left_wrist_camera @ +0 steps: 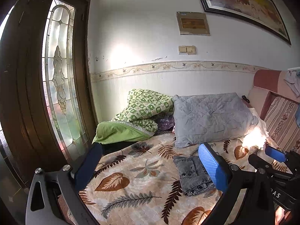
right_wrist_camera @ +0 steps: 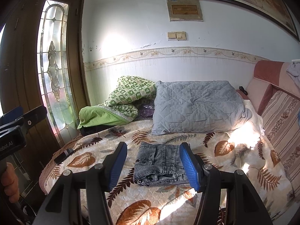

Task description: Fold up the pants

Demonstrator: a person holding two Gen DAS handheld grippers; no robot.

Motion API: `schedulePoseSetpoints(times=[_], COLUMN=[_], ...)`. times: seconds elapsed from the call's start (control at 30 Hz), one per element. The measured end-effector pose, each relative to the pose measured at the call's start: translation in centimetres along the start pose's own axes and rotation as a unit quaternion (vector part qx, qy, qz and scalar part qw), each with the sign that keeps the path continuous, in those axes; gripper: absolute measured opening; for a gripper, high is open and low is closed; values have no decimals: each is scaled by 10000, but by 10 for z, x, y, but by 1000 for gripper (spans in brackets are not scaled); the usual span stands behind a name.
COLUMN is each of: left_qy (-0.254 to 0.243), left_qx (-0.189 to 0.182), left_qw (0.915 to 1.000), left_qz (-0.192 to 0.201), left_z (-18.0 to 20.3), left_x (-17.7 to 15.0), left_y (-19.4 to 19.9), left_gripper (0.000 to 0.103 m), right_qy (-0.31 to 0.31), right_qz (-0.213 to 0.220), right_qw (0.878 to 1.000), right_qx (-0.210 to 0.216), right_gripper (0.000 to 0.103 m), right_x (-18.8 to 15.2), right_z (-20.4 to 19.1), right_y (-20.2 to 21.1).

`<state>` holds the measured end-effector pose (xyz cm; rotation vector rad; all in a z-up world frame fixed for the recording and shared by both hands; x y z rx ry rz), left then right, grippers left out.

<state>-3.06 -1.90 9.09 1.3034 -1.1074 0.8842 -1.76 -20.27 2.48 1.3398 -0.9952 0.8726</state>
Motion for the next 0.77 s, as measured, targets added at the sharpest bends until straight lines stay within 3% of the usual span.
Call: schedulePoseSetpoints(times=[0.77], left_qy=[-57], left_qx=[-121], left_qw=[9998], left_qz=[-157], left_z=[7], left_x=[-4], left_y=[-19], left_gripper=[102], right_qy=[-23], right_qz=[-97], right_qw=[9999], right_qx=[36], right_gripper=[62], right_x=[-3], right_z=[2], right_y=[-23])
Point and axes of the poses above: each gripper's, at about its wrist camera, not at the fingertips, and y roughly against the way its jaws point, z to its right, x to its top, the point moved 7 cm from there along -y, roughly the way its jaws point, and after that the axes turned 10 degrees about -x, right-handed, at the moved point
